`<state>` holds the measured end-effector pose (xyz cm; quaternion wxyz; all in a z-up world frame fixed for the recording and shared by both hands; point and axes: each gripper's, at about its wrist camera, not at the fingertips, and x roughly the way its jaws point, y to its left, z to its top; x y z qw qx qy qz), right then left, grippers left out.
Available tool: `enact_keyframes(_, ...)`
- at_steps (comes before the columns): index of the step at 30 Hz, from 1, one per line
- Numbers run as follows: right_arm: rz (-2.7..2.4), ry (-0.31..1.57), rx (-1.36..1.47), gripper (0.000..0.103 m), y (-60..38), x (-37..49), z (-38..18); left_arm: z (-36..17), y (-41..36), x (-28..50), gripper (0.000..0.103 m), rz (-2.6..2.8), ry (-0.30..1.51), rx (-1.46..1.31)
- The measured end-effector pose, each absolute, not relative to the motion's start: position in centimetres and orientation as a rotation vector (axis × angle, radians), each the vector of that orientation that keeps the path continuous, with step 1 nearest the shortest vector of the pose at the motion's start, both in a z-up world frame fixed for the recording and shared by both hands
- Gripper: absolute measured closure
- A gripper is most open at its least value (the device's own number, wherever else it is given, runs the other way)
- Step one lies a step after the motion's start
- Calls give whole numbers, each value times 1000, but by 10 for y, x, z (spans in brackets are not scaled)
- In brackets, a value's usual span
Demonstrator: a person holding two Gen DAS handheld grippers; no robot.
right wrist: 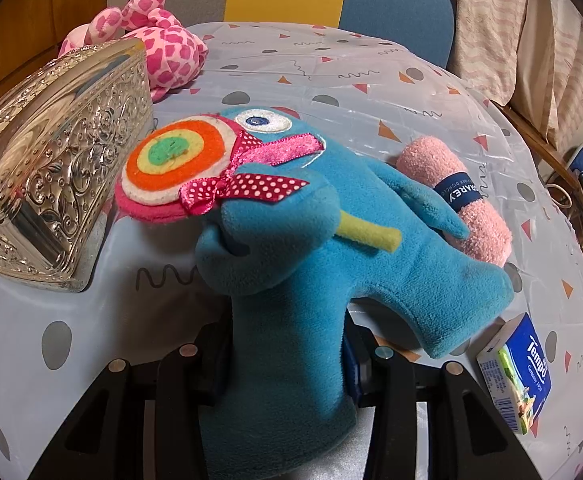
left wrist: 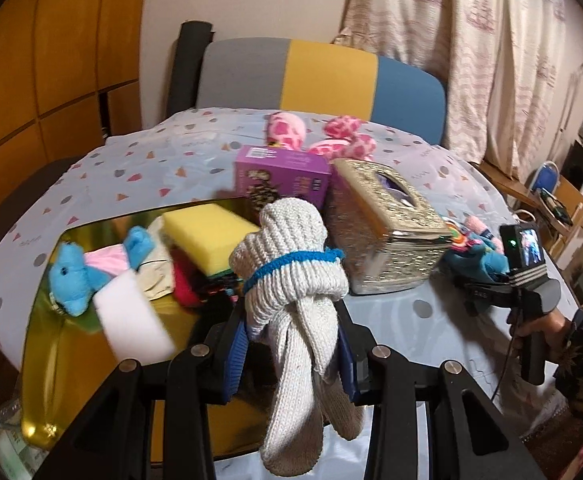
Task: Organize soft objects
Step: 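Carry the white knitted glove into the gold tray and open the left tool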
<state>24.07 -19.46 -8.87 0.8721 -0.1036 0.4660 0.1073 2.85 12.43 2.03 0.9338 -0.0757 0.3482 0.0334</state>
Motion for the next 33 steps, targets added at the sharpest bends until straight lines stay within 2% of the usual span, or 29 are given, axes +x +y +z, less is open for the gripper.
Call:
enact_keyframes(6,224,972,-221,60,-195,241,-89,25,167,12,64,163,696,-185)
enact_keyframes(15,224,966,-236,60,-194,240,-89,14,275,-30,64,398,713,-354)
enact_keyframes(24,222,961,-251,60,-193,240,-89,-16,296,-26,63,391,806,-317)
enact_keyframes(26,221,960,-250,60,-193,240,-90,-21,298,-17,58,396,817,-300)
enact_keyframes(30,222,960,-249,60,-193,240,-90,-30,300,-3,38,411,835,-243)
enact_keyframes(33,221,960,-250,60,-193,240,-90,-28,300,-6,33,424,807,-234)
